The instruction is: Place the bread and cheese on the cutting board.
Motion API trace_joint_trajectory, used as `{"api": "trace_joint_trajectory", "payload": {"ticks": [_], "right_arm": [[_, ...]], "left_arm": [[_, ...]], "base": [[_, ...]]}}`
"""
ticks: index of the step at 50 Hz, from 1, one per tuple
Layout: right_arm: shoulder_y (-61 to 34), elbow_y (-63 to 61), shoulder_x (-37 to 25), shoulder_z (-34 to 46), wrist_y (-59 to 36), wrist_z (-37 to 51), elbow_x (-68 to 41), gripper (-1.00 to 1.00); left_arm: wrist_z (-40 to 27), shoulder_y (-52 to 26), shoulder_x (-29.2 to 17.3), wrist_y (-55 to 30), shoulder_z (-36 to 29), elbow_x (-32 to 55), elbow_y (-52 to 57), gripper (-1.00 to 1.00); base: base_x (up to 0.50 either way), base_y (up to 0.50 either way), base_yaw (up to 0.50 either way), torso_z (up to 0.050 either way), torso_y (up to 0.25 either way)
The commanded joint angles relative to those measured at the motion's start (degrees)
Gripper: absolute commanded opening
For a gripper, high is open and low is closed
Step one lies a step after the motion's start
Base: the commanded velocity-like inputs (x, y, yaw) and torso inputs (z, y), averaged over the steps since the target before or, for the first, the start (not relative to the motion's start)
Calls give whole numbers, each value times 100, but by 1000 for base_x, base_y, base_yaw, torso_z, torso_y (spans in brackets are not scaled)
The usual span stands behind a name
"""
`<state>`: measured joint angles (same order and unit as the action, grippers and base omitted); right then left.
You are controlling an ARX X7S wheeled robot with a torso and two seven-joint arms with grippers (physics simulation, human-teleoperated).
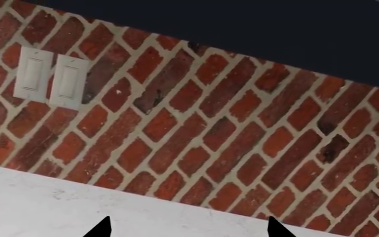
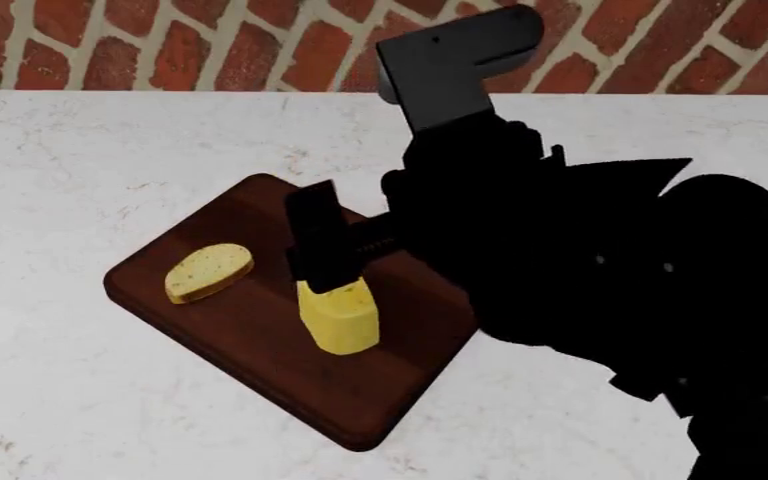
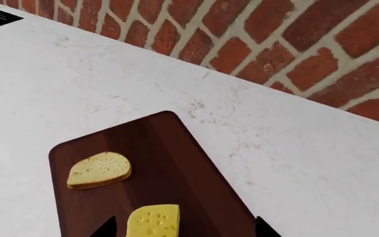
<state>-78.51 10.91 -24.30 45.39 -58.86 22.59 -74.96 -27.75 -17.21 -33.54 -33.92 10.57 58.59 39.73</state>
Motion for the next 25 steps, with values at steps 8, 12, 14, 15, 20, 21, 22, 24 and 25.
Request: {"api": "trace_joint_trajectory", "payload": {"ticks": [8, 12, 14, 15, 20, 21, 22, 24, 25], "right_arm": [[833, -1991, -843, -755, 458, 1216, -535, 100], [1147, -2388, -1019, -933, 737, 1367, -518, 100], [1263, -2514, -1086, -966, 848, 1424, -423, 100], [1365, -2607, -1130, -1004, 944, 1437, -380, 100], [1887, -2976, -1315, -1183, 1394, 1520, -191, 100], [1942, -3045, -1331, -1216, 1445, 1533, -205, 100], [2027, -3186, -1373, -1240, 1510, 1563, -174, 100], [2208, -3424, -1478, -1344, 1690, 1680, -70, 100], [2281, -3510, -1508, -1380, 1761, 1728, -27, 100]], "left_arm": [[90, -42, 54, 57, -140, -70, -49, 100], [109, -89, 105, 93, -210, -147, -82, 100], [110, -108, 123, 99, -244, -173, -87, 100], [114, -113, 135, 114, -249, -180, -81, 100], [129, -134, 199, 170, -306, -252, -96, 100], [127, -135, 203, 174, -313, -262, -92, 100], [120, -129, 211, 183, -316, -266, -71, 100], [105, -124, 238, 218, -294, -239, -15, 100], [112, -117, 258, 243, -285, -228, 1, 100]], "base": [[0, 0, 0, 0, 0], [0, 0, 0, 0, 0], [0, 0, 0, 0, 0], [0, 0, 0, 0, 0], [0, 0, 0, 0, 0], [0, 0, 0, 0, 0], [0, 0, 0, 0, 0], [0, 0, 1, 0, 0], [0, 0, 0, 0, 0]]}}
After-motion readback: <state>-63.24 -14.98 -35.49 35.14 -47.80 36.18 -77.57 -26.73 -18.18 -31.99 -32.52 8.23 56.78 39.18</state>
